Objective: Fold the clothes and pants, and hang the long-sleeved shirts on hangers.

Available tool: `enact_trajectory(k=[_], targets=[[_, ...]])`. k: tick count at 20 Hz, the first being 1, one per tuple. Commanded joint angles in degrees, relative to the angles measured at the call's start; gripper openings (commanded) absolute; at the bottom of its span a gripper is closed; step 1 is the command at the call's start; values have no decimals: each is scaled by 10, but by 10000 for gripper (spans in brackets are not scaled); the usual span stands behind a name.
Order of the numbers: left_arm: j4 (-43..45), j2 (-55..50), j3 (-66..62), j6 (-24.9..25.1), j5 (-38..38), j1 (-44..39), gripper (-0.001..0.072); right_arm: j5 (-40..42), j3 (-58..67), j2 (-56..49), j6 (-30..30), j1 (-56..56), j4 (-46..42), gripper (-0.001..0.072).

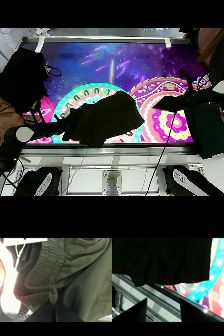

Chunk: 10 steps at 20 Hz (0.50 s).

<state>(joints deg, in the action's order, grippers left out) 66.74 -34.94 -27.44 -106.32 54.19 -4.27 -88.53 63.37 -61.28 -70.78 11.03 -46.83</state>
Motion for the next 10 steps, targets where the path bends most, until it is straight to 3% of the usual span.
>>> enact_trajectory(k=[1,10], targets=[[-4,0,0,1,0,0,24,-4,55,0,-3,0,5,444],[-4,0,0,0,0,0,24,-4,181,0,-3,0,5,445]])
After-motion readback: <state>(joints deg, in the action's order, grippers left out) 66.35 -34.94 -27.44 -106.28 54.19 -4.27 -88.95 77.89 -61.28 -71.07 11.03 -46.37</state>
